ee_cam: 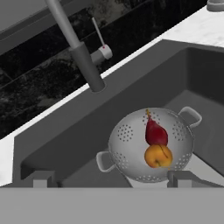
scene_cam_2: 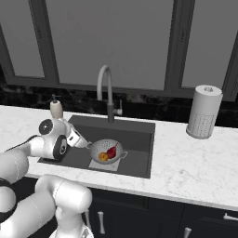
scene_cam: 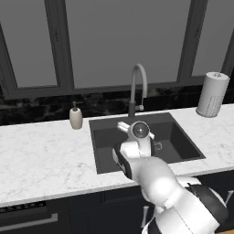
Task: Put the colander in the sink, put the peach, pear in the colander, and turn on the sink faucet and pour water over the colander.
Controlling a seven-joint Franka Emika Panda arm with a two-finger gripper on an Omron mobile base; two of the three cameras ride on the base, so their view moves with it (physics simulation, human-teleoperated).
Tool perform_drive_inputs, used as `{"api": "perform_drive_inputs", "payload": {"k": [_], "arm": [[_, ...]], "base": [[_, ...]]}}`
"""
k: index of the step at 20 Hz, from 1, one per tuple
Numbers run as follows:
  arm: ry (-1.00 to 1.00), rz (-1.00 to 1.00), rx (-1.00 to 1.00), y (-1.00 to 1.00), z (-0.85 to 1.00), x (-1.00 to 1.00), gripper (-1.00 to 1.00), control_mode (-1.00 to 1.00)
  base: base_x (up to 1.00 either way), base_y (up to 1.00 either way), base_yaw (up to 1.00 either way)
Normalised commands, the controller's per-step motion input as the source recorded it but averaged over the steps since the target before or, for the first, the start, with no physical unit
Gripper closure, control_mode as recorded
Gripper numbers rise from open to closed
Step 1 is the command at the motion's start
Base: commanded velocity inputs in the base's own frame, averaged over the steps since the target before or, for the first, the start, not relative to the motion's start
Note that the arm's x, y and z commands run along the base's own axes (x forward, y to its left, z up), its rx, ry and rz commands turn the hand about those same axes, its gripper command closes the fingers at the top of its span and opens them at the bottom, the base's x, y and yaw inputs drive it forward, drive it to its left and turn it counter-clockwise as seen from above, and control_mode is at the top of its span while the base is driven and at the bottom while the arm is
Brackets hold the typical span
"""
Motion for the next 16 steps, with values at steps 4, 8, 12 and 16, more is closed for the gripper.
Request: {"api": "perform_drive_inputs", "payload": {"k": [4, 8, 12, 16], "arm": [[0.16, 0.00, 0.00, 0.00, 0.48, -0.57, -1.00, -1.00], [0.07, 0.00, 0.00, 0.00, 0.38, -0.53, -1.00, -1.00], [0.00, 0.00, -0.03, 0.00, 0.21, -0.49, -1.00, -1.00], [0.00, 0.00, -0.01, 0.00, 0.13, -0.46, -1.00, -1.00]], "base": [[0.00, 0.00, 0.00], [0.00, 0.00, 0.00], [0.00, 0.00, 0.00], [0.00, 0.00, 0.00]]}}
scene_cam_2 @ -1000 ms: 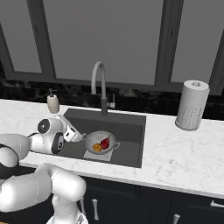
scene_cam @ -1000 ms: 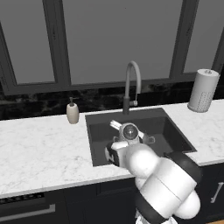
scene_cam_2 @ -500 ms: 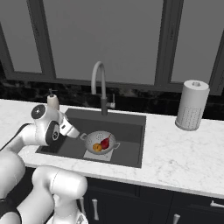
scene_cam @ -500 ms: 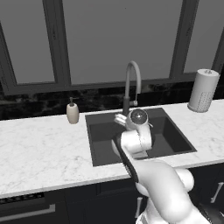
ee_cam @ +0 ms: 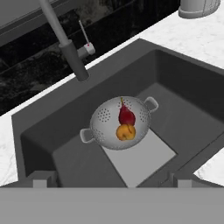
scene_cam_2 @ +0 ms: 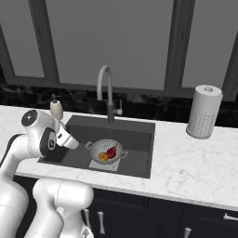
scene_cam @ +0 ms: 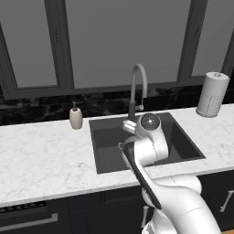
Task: Put the colander in the sink, put the peach, pear in the colander, and turn on the sink faucet and pour water over the colander.
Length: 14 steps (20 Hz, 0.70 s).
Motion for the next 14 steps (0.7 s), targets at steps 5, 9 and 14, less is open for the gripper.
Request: {"api": "perform_drive_inputs", "payload": {"k": [5, 9, 14], "arm": [[0.00, 0.01, 0.00, -0.03, 0.10, -0.54, -1.00, -1.00], [0.00, 0.00, 0.00, 0.00, 0.03, -0.42, -1.00, -1.00], [0.00, 0.00, 0.03, -0.22, 0.00, -0.01, -1.00, -1.00]], "base": [[0.00, 0.00, 0.00], [0.00, 0.00, 0.00], [0.00, 0.00, 0.00]]}}
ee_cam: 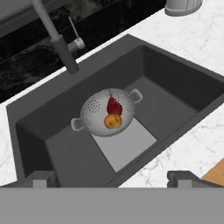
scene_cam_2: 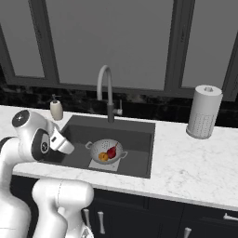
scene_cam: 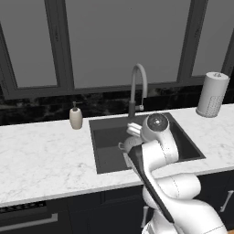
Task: Put the colander in the sink, put the peach, pear in the colander, and turn on the sink faucet and pour water over the colander.
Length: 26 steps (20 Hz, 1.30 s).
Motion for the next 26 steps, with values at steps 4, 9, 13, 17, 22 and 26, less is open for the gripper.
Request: {"api": "perform_drive_inputs", "payload": {"k": [4, 9, 13, 17, 22, 26], "arm": [[-0.07, 0.07, 0.10, -0.70, 0.07, 0.00, -1.00, -1.00], [-0.20, 0.03, 0.14, -0.74, 0.02, 0.00, -1.00, -1.00], [-0.22, 0.01, 0.04, -0.30, 0.00, -0.12, -1.00, -1.00], [-0.20, 0.00, 0.00, 0.00, 0.00, -0.28, -1.00, -1.00], [-0.15, 0.00, 0.00, -0.09, 0.00, -0.18, -1.00, -1.00], [-0.08, 0.00, 0.02, -0.30, 0.00, -0.03, -1.00, -1.00]], "base": [[0.00, 0.00, 0.00], [0.00, 0.00, 0.00], [0.00, 0.00, 0.00], [0.00, 0.00, 0.00], [0.00, 0.00, 0.00], [0.00, 0.00, 0.00]]}}
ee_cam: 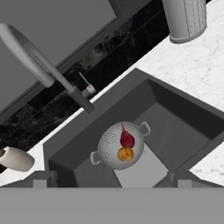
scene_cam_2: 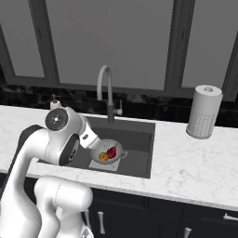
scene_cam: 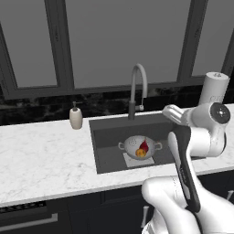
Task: Put the colander in the sink, put the peach, pear in the colander, and turn on the sink faucet and pour water over the colander.
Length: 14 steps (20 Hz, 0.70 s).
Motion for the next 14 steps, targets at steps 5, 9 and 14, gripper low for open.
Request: {"api": "perform_drive_inputs", "payload": {"k": [5, 9, 14], "arm": [[-0.08, 0.00, 0.05, -0.38, 0.00, -0.04, -1.00, -1.00], [-0.06, 0.00, 0.04, -0.41, 0.00, 0.00, -1.00, -1.00], [-0.01, 0.00, 0.00, -0.30, 0.08, 0.09, -1.00, -1.00]], "base": [[0.00, 0.00, 0.00], [0.00, 0.00, 0.00], [0.00, 0.00, 0.00]]}}
